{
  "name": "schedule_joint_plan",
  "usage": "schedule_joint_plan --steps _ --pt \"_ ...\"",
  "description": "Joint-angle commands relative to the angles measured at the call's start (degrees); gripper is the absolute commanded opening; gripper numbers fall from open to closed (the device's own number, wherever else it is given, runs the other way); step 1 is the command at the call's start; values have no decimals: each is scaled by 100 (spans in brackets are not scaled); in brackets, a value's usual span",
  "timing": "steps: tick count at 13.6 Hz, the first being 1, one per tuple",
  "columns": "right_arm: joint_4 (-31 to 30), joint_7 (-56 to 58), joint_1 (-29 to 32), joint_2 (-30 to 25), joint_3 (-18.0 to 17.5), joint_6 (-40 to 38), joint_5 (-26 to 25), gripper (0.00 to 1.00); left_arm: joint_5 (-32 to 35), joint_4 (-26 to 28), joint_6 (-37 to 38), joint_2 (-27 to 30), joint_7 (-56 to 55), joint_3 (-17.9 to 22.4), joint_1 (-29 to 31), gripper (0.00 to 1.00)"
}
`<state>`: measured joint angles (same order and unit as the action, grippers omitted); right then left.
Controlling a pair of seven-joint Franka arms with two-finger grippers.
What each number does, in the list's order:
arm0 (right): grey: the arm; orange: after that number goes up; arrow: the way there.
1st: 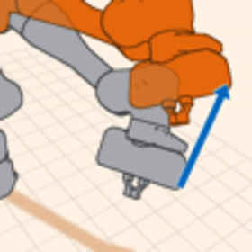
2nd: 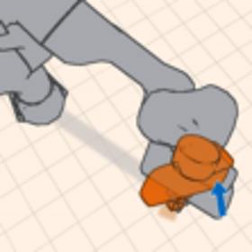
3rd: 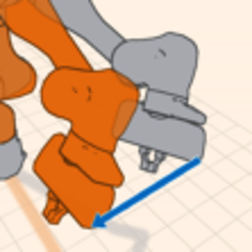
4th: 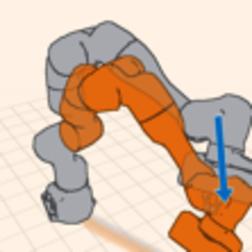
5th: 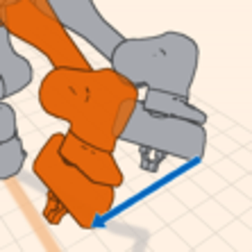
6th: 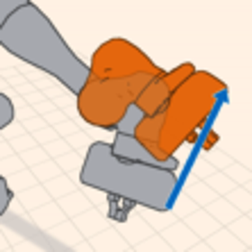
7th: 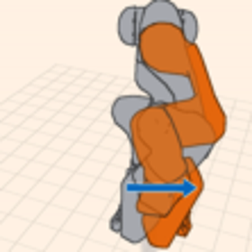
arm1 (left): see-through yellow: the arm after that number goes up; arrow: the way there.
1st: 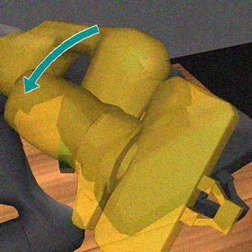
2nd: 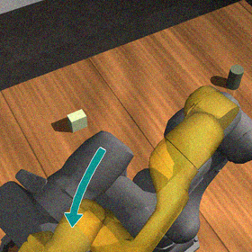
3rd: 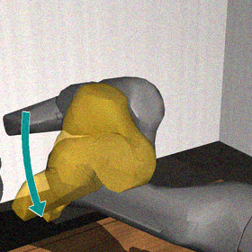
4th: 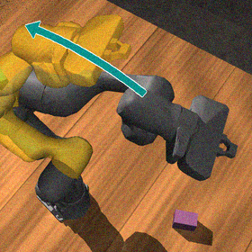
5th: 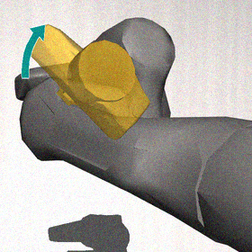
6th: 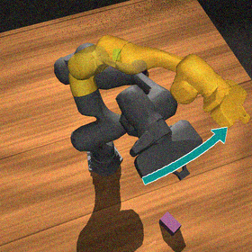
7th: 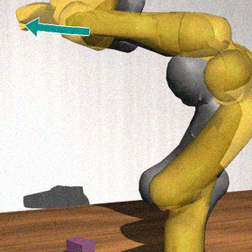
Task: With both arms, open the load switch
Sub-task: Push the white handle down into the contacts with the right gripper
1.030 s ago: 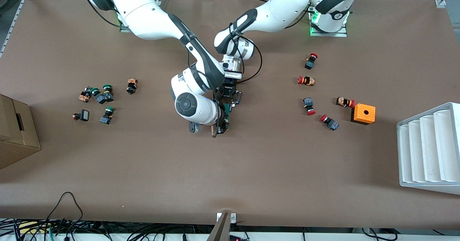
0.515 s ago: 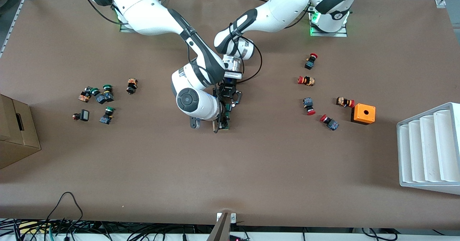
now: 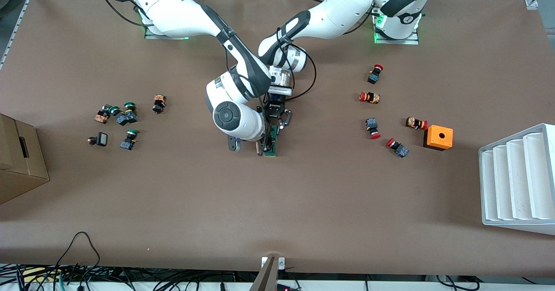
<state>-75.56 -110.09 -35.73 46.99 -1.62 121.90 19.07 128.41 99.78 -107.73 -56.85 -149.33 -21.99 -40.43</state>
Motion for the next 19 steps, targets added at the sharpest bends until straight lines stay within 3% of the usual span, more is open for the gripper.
schedule_joint_plan --steps 1,9,19 --pt "-354 14 31 -243 -75 17 -114 34 273 -820 -346 -389 132 54 -114 16" --pt "-864 5 5 -419 -189 352 -245 34 273 -820 -354 -389 132 46 -114 16" --pt "-996 -13 -48 -357 -224 624 -368 34 273 -820 -363 -397 132 54 -114 16"
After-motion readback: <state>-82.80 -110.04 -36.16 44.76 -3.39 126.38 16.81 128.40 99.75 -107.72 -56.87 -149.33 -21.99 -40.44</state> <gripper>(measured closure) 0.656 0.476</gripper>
